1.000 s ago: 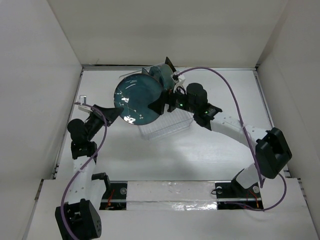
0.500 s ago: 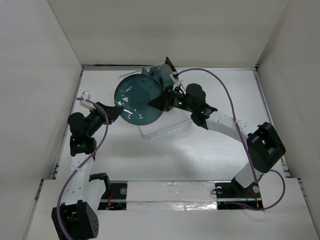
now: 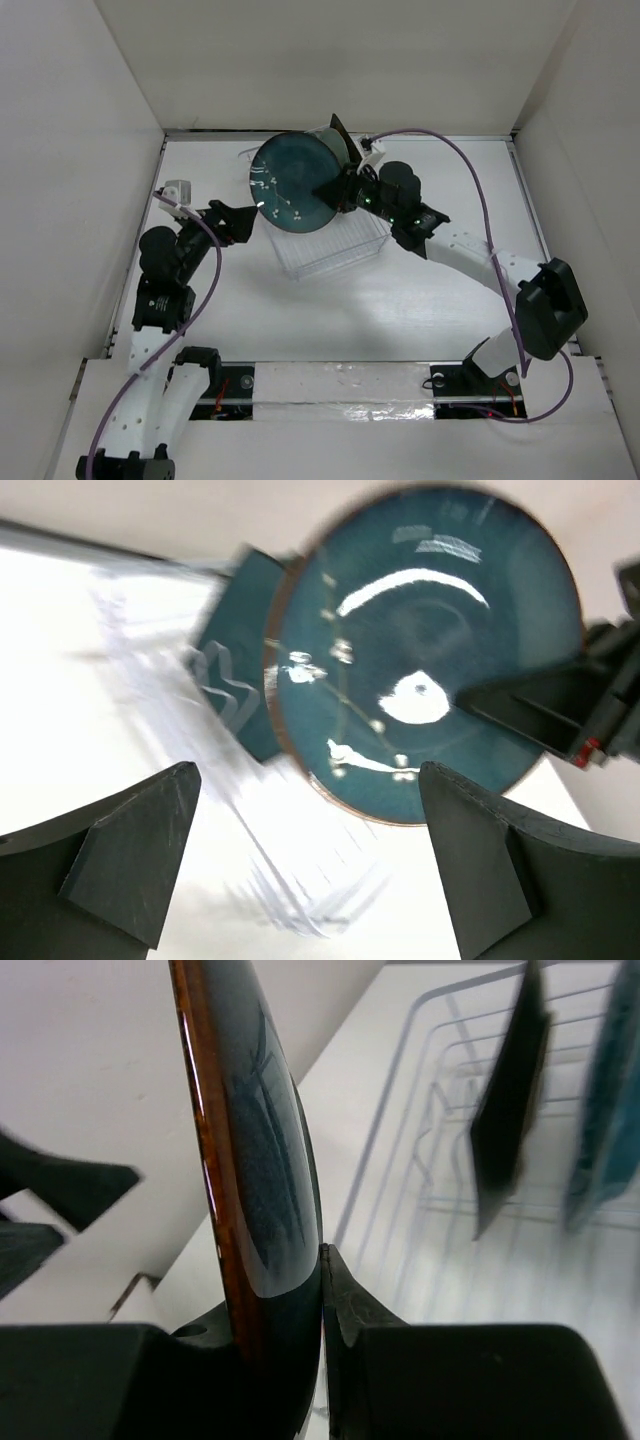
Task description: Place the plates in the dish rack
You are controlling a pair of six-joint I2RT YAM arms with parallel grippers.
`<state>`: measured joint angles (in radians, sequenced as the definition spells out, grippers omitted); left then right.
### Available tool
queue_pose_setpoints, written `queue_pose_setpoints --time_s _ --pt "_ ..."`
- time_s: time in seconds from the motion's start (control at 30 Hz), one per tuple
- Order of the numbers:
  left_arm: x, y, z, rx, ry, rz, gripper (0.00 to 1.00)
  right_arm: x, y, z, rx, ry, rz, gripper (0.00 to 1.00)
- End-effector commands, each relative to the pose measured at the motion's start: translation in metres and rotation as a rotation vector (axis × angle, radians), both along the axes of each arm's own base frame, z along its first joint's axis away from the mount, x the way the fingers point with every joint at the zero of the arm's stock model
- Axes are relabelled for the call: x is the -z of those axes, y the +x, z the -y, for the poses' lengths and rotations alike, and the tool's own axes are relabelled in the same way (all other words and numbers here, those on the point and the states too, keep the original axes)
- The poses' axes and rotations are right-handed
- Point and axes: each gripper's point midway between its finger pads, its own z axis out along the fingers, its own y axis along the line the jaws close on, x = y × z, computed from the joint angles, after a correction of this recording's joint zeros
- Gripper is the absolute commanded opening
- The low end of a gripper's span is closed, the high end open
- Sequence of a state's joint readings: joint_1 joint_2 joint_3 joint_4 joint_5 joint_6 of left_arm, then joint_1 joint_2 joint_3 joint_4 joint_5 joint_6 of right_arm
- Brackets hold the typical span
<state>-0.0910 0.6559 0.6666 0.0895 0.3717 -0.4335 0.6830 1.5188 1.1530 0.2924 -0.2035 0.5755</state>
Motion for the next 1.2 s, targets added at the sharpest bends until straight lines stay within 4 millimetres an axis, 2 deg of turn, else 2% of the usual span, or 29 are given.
queue_pose_setpoints --time_s 0.0,0.03,0.1,0.13,0.23,0.27,0.33,0.37,0.4,0.5,0.53,0.57,0.63,0.77,0.93,1.07,1.17 --pt "-0.039 0.002 -0.043 -0.245 0.084 0.107 0.9 -0.121 0.013 0.029 0.14 0.162 0.266 0.0" --pt "-0.042 0.0 -0.049 -0.281 0.092 0.107 0.89 -0.12 0.013 0.027 0.151 0.142 0.273 0.0" --pt "-0.056 -0.008 -0.062 -0.346 0.091 0.151 0.88 -0.112 0.028 0.026 0.223 0.059 0.272 0.0" --pt "-0.059 -0.011 -0.062 -0.348 0.089 0.165 0.87 -0.108 0.029 0.02 0.226 0.036 0.27 0.0" --pt "-0.054 -0.009 -0.054 -0.311 0.094 0.161 0.87 -0.107 0.053 0.017 0.3 -0.058 0.288 0.0" --pt "-0.052 -0.011 -0.045 -0.262 0.093 0.165 0.86 -0.107 0.062 0.011 0.342 -0.12 0.301 0.0" --pt "-0.05 -0.012 -0.042 -0.245 0.097 0.166 0.86 -0.108 0.071 0.007 0.385 -0.183 0.321 0.0" --pt "-0.048 -0.012 -0.042 -0.243 0.096 0.163 0.86 -0.098 0.074 0.002 0.39 -0.245 0.308 0.0" --pt "-0.047 -0.011 -0.041 -0.24 0.098 0.157 0.85 -0.104 0.088 -0.001 0.426 -0.278 0.327 0.0" --pt "-0.047 -0.011 -0.038 -0.22 0.097 0.161 0.84 -0.091 0.097 -0.008 0.462 -0.387 0.315 0.0" --pt "-0.047 -0.012 -0.038 -0.221 0.097 0.163 0.84 -0.091 0.102 -0.018 0.467 -0.396 0.317 0.0" --pt "-0.047 -0.012 -0.039 -0.226 0.098 0.163 0.84 -0.083 0.107 -0.018 0.478 -0.433 0.303 0.0" --pt "-0.045 -0.011 -0.04 -0.233 0.103 0.156 0.84 -0.077 0.111 -0.032 0.499 -0.467 0.306 0.0" --pt "-0.042 -0.012 -0.036 -0.207 0.102 0.156 0.84 -0.059 0.124 -0.039 0.542 -0.517 0.278 0.0" --pt "-0.041 -0.01 -0.036 -0.208 0.105 0.15 0.84 -0.036 0.128 -0.053 0.541 -0.514 0.239 0.0" --pt "-0.042 -0.011 -0.037 -0.213 0.105 0.156 0.84 -0.014 0.129 -0.058 0.532 -0.516 0.195 0.0" --pt "-0.039 -0.009 -0.035 -0.207 0.105 0.149 0.84 0.005 0.121 -0.07 0.516 -0.526 0.175 0.0"
